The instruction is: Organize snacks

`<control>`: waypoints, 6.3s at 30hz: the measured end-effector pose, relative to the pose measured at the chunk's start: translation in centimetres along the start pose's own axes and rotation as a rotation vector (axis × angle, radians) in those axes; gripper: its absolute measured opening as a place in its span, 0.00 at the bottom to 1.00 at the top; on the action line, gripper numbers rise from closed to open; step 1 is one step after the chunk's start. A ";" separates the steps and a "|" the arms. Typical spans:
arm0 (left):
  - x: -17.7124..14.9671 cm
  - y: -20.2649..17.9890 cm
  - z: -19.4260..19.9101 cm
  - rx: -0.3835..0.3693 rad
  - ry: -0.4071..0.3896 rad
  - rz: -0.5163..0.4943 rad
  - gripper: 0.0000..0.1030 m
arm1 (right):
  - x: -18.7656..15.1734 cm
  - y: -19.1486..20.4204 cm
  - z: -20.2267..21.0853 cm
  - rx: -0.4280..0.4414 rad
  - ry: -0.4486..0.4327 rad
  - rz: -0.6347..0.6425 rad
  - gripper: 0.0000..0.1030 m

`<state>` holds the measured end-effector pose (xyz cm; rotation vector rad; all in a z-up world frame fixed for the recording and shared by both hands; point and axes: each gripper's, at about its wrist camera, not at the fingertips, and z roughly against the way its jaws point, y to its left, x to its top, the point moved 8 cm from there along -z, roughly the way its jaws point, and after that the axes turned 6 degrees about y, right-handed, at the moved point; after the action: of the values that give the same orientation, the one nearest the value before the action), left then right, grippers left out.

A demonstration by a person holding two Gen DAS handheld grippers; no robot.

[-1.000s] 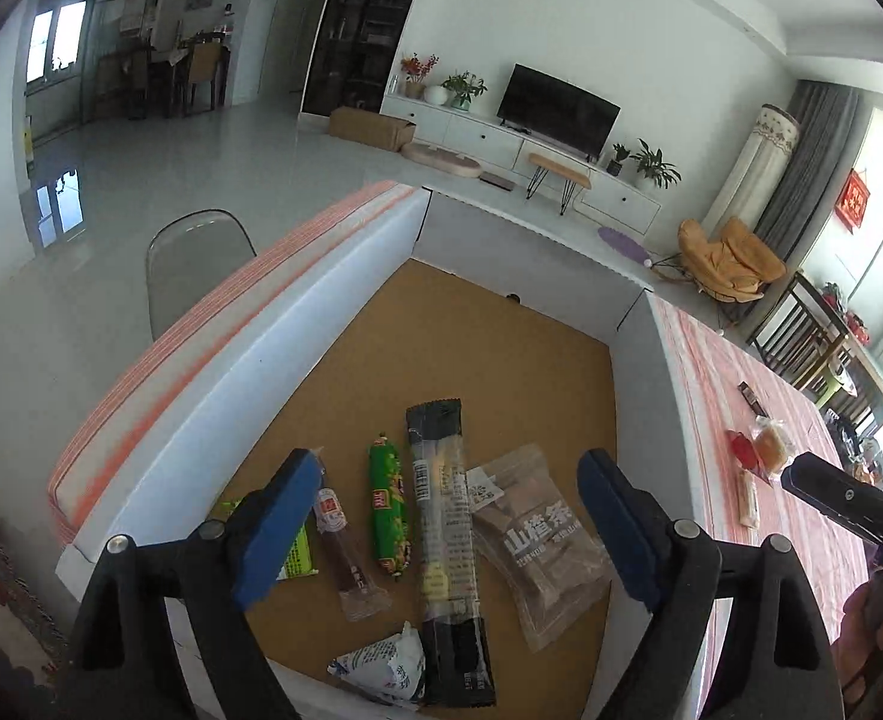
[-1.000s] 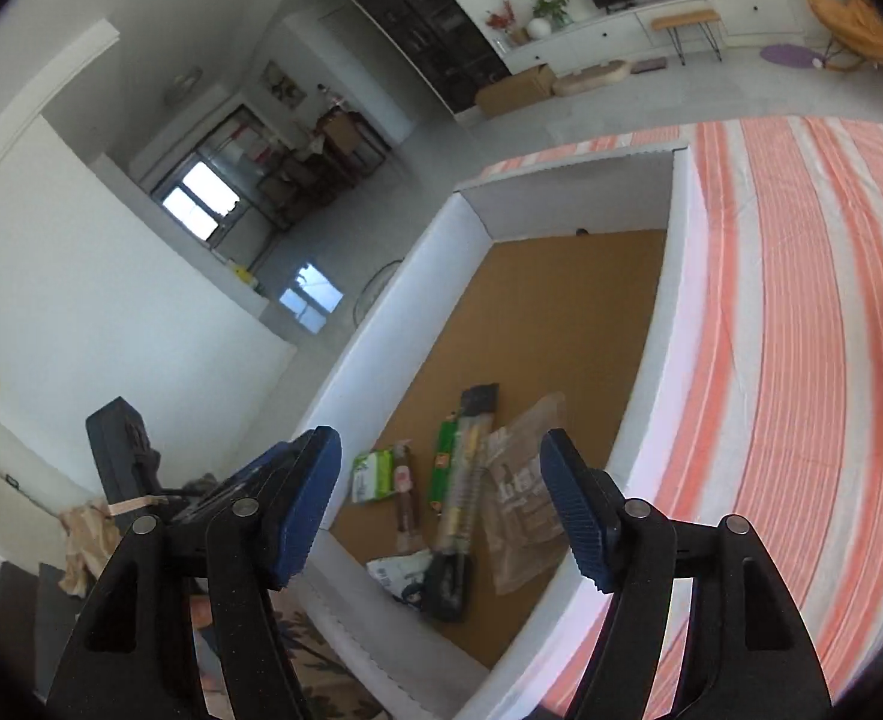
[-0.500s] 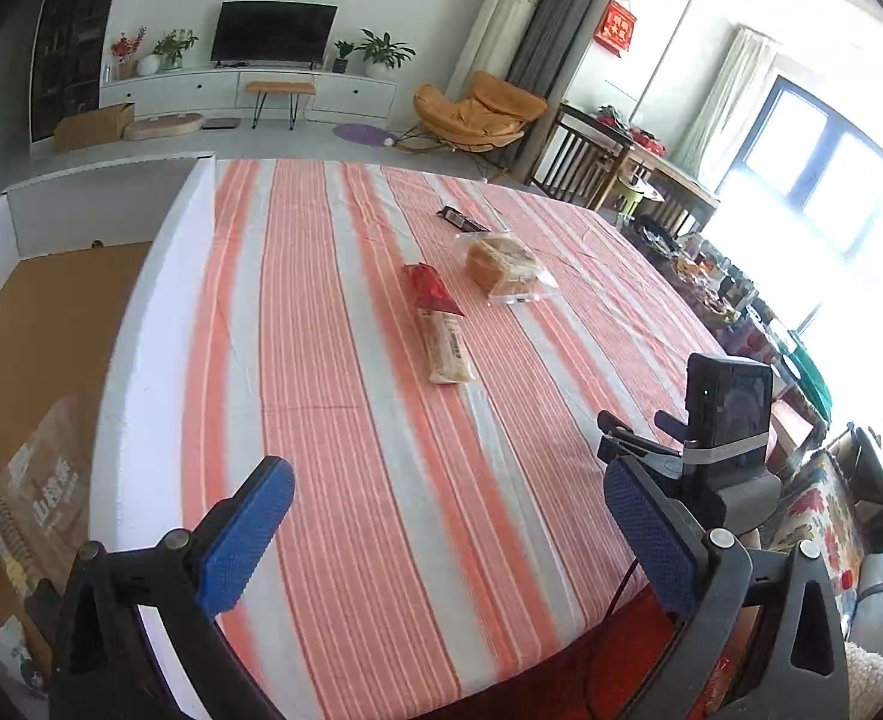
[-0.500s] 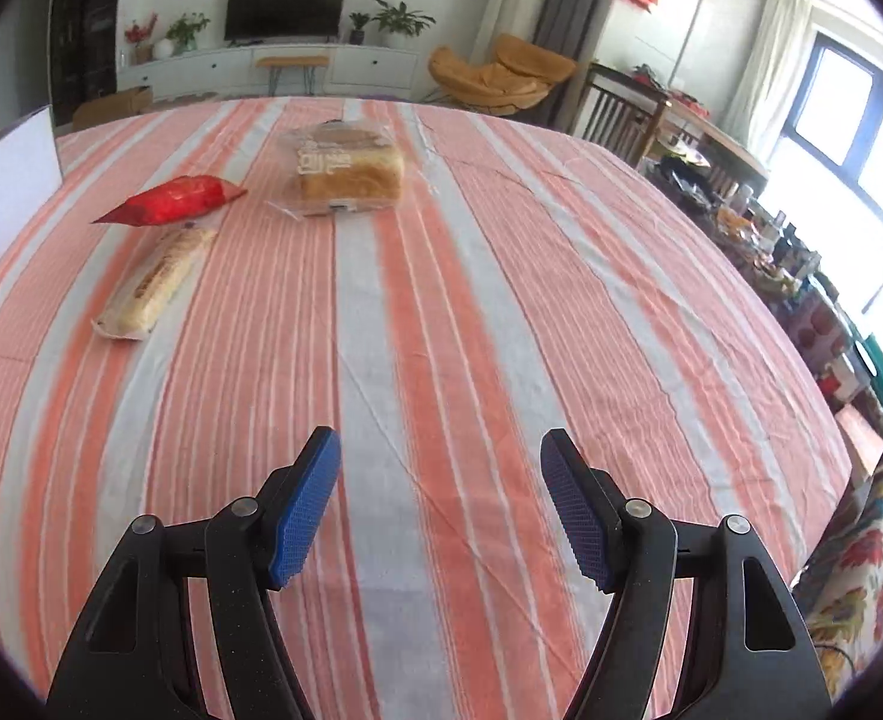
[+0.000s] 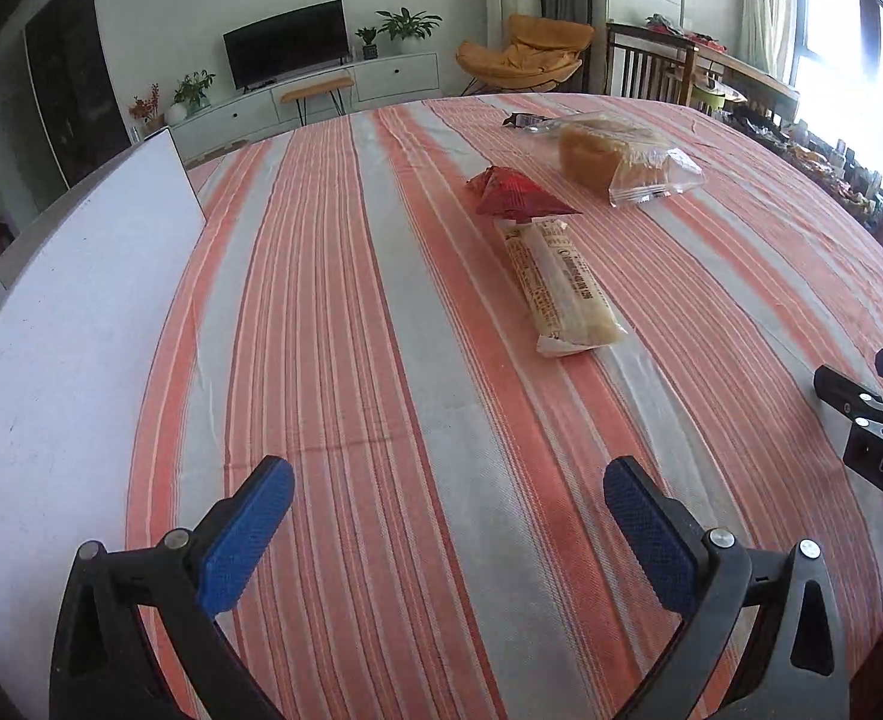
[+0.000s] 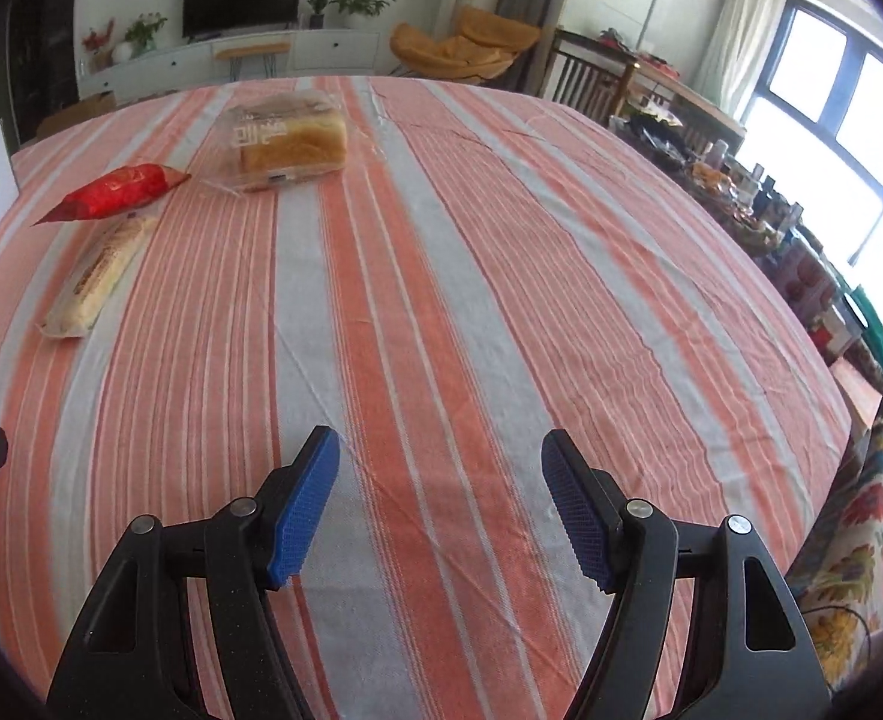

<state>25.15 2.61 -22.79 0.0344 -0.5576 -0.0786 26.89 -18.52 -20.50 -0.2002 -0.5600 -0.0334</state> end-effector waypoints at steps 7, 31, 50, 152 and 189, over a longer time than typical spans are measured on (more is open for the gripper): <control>-0.1 0.1 -0.9 -0.044 0.038 0.039 1.00 | -0.3 -1.8 -1.1 0.143 0.048 -0.132 0.78; 0.0 0.0 -1.0 -0.045 0.038 0.040 1.00 | -0.4 -2.0 -0.9 0.128 0.054 -0.158 0.84; 7.9 -3.5 -4.1 -0.088 0.089 -0.005 1.00 | -0.4 -1.9 -0.9 0.127 0.056 -0.158 0.85; -0.2 2.4 -0.7 -0.037 0.040 0.039 1.00 | 5.2 8.0 0.6 0.349 0.387 0.289 0.19; -0.2 2.4 -0.7 -0.037 0.040 0.040 1.00 | -2.6 1.2 1.3 0.212 0.090 -0.020 0.85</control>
<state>25.48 5.05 -23.41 -0.0110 -0.5169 -0.0495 24.10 -17.12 -21.00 0.0133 -0.4719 -0.0028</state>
